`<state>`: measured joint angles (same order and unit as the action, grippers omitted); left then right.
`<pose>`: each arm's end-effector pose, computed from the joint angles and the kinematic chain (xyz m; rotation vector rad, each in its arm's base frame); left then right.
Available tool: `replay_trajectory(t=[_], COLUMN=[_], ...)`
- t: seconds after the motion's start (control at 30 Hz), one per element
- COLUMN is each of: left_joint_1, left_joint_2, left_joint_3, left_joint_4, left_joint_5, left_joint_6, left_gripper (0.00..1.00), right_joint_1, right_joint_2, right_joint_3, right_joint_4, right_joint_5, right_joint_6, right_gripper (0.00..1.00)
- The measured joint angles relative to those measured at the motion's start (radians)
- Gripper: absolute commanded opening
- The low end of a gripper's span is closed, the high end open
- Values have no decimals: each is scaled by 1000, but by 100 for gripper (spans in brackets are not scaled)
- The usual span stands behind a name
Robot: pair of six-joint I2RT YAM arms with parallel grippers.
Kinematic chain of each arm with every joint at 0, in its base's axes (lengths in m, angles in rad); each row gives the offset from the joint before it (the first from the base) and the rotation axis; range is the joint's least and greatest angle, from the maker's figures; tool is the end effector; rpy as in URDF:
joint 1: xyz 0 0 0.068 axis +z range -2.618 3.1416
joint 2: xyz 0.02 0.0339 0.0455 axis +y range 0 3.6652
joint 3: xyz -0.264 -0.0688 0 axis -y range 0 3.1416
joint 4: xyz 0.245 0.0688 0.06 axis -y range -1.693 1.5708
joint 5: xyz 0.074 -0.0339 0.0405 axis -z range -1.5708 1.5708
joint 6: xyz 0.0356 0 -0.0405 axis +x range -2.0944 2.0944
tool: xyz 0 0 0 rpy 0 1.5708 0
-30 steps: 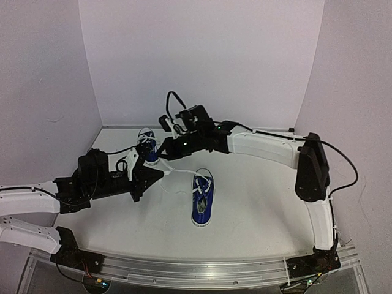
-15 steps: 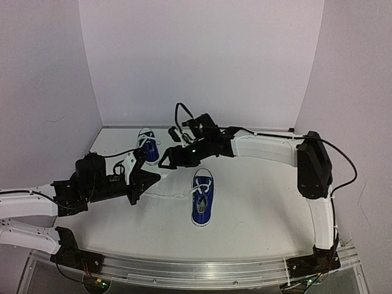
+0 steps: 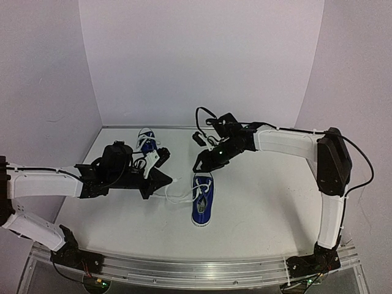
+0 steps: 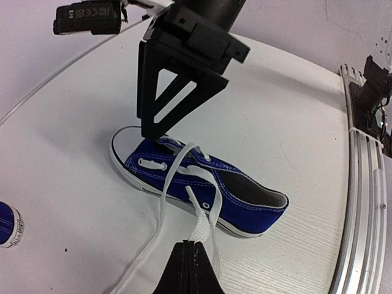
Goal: Tie the shoes
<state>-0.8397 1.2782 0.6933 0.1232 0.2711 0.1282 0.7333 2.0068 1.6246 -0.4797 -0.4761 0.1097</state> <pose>0.1787 -0.2135 0.2328 1.1253 1.7625 -0.7159 0.3234 0.3133 0.2369 -0.9901 2.3330 0.9411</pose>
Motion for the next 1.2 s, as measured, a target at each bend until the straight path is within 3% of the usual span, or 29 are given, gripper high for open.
replay_trajectory(t=[0.6,0.73,0.87,0.97,1.2], left_joint_1=[74,87,109,134,197], left_joint_2=[219,258,288,317,413], left_joint_3=[165,189,206,233,306], left_joint_4=[-144,-150,-159,-171,-179], left_joint_5=[229,245,260,277,317], left_joint_6=[13,12,8,4,4], left_gripper=[0,0,0,0,0], right_joint_1=[10,20,29,31,31], right_joint_2=[61,74,86,89,87], right_joint_3=[-6,-6,-5,-5,-6], right_joint_4=[-82,-92,-102,-110,-111], right_joint_5=[22,27,32,40,38], right_joint_6=[-85,-107,-125,-138,-142], right_gripper=[34,26,6,0,0])
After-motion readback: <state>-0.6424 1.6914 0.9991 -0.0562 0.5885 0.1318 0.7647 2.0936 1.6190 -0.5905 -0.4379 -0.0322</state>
